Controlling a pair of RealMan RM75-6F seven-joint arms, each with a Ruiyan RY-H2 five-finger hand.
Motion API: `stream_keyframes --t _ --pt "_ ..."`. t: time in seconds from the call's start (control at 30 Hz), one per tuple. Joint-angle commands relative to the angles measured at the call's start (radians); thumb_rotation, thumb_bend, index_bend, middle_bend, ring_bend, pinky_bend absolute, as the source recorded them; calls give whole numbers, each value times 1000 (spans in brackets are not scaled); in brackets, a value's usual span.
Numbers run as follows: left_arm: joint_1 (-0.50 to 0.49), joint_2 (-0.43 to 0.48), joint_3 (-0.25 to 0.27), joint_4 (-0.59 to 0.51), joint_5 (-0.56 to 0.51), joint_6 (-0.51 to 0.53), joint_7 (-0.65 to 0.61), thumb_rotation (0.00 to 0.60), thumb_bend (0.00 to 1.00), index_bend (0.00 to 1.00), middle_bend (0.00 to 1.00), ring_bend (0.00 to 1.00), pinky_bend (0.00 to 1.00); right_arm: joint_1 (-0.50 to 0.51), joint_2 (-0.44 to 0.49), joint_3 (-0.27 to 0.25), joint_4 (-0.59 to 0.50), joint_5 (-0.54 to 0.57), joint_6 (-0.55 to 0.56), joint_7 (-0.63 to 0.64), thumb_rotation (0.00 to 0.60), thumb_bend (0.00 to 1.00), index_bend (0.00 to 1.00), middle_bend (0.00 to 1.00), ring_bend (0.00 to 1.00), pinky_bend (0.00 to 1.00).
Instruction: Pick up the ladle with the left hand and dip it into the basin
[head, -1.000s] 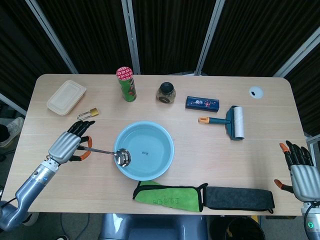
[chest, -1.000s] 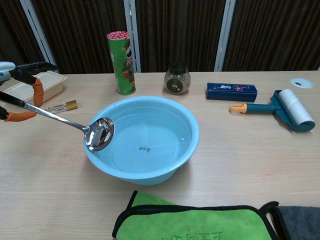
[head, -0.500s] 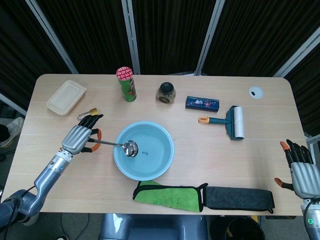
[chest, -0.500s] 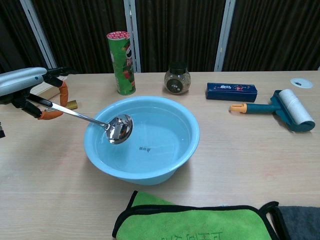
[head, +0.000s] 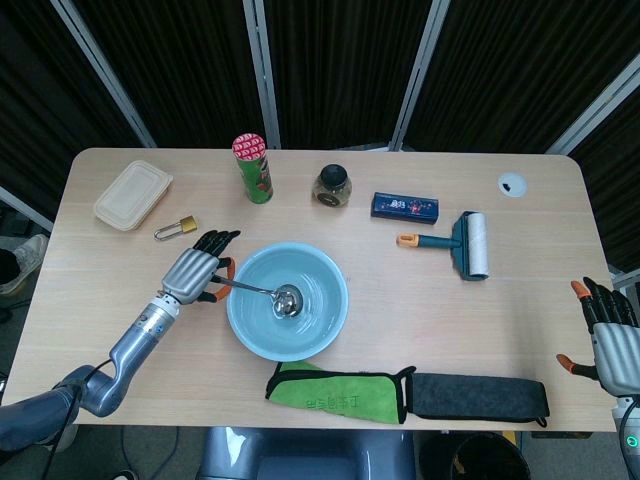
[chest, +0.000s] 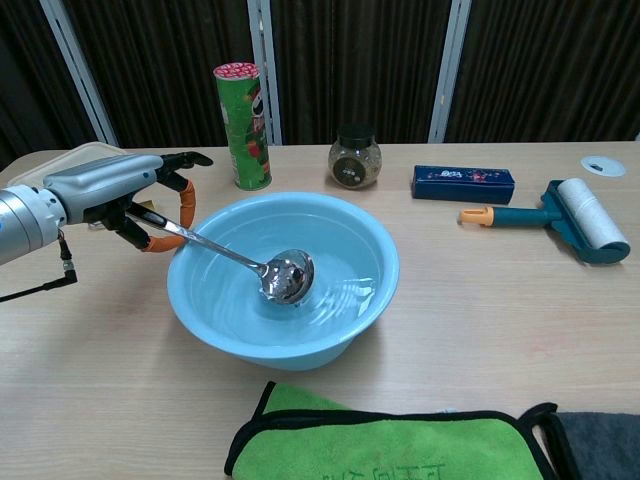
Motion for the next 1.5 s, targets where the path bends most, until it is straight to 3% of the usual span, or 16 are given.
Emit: stream_keyframes --t 0.03,0.27,0.53,0.87,1.1,1.5 --pt "-7 -9 0 2 0 -2 8 600 409 724 0 0 0 -1 3 -1 1 -3 2 7 600 0 0 0 0 0" --pt "-10 -7 4 -14 -2 0 27 600 410 729 0 0 0 -4 8 -2 4 -7 7 22 600 0 0 0 0 0" --pt "-2 53 16 -107 -10 -8 30 600 411 736 0 0 0 -13 11 -5 0 -20 30 27 600 0 0 0 0 0" --pt "23 226 22 -343 -50 -16 95 600 411 737 0 0 0 -15 -3 -14 -6 -36 39 -13 600 0 0 0 0 0" --pt "35 302 22 -431 -67 -21 74 600 410 739 0 0 0 -19 -8 -24 -15 -56 52 -26 600 0 0 0 0 0" --pt "45 322 29 -452 -82 -27 70 600 410 731 0 0 0 -18 -1 -30 -20 -76 57 -7 600 0 0 0 0 0"
